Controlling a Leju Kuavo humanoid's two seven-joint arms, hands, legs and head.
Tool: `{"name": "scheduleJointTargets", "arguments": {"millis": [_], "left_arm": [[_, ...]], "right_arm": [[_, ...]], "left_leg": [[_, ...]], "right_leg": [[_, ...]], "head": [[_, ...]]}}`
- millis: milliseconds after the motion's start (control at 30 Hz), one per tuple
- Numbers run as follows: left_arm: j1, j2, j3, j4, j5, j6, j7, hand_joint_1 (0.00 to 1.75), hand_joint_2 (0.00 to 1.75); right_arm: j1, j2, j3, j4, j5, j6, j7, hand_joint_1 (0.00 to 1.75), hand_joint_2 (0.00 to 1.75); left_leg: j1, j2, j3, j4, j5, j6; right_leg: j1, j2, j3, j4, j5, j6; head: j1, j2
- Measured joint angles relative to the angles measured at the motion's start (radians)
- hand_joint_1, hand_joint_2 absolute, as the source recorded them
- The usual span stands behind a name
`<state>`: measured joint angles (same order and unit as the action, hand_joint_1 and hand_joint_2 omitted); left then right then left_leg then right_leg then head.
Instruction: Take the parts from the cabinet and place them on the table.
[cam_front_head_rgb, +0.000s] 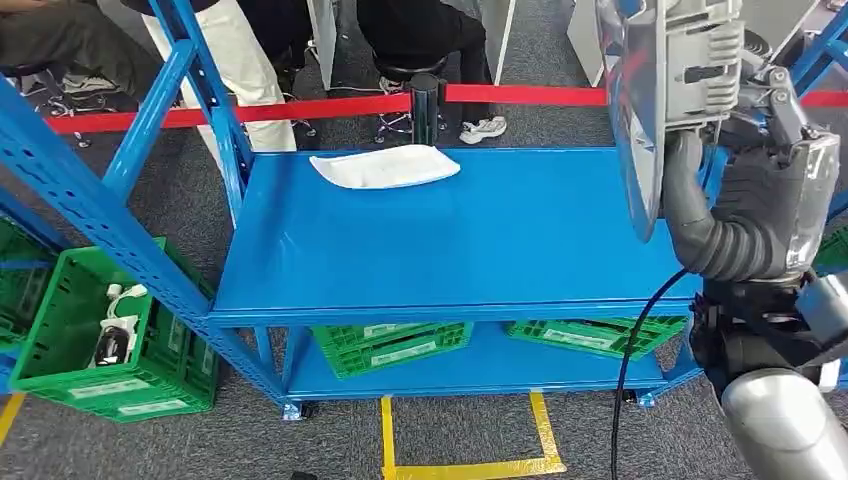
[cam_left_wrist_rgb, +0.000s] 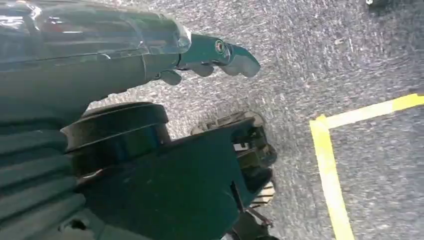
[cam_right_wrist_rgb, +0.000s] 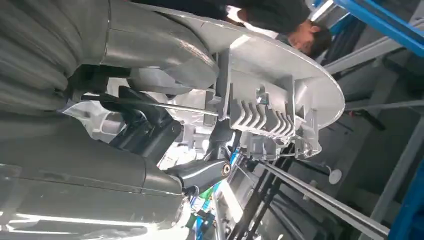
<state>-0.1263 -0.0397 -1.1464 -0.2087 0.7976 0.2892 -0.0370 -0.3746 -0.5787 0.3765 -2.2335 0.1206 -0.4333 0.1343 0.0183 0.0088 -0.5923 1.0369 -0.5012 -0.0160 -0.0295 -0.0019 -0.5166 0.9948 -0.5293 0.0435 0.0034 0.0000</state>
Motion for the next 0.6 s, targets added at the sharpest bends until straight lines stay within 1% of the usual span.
{"name": "scheduleJointTargets", "arguments": {"millis": [133, 233, 300, 433, 600], "left_arm": [[0.0, 0.0, 0.002, 0.0, 0.05, -0.039, -0.056, 0.0, 1.75], [0.0, 0.002, 0.003, 0.0, 0.072, -0.067, -0.097, 0.0, 1.75], [0.0, 0.003, 0.003, 0.0, 0.075, -0.069, -0.102, 0.0, 1.75], [0.0, 0.006, 0.003, 0.0, 0.074, -0.066, -0.094, 0.0, 1.75], [-0.009, 0.009, 0.003, 0.0, 0.066, -0.058, -0.099, 0.0, 1.75]], "right_arm": [[0.011, 0.025, 0.016, 0.005, -0.015, -0.013, -0.048, 1.75, 1.75], [0.004, 0.051, 0.03, 0.018, -0.018, -0.014, -0.066, 1.75, 1.75], [-0.002, 0.062, 0.039, 0.026, -0.018, -0.015, -0.067, 1.75, 1.75], [-0.016, 0.087, 0.06, 0.043, -0.028, -0.019, -0.067, 1.75, 1.75], [-0.035, 0.1, 0.085, 0.063, -0.039, -0.022, -0.064, 1.75, 1.75]], "left_leg": [[0.0, 0.002, -0.001, 0.0, 0.0, 0.0], [0.0, 0.004, 0.0, 0.0, 0.0, 0.0], [0.0, 0.005, 0.0, 0.0, 0.0, 0.0], [0.0, 0.007, 0.0, 0.0, 0.0, 0.0], [0.0, 0.007, 0.0, 0.0, 0.0, 0.0]], "right_leg": [[0.0, 0.0, 0.0, 0.0, 0.0, 0.0], [0.0, 0.0, 0.0, 0.0, 0.0, 0.0], [0.0, 0.0, 0.0, 0.0, 0.0, 0.0], [0.0, 0.002, 0.0, 0.0, 0.0, 0.0], [0.0, 0.002, -0.001, 0.0, 0.0, 0.0]], "head": [[0.0, 0.0], [-0.001, 0.0], [-0.001, 0.0], [-0.001, 0.0], [0.0, 0.0]]}}
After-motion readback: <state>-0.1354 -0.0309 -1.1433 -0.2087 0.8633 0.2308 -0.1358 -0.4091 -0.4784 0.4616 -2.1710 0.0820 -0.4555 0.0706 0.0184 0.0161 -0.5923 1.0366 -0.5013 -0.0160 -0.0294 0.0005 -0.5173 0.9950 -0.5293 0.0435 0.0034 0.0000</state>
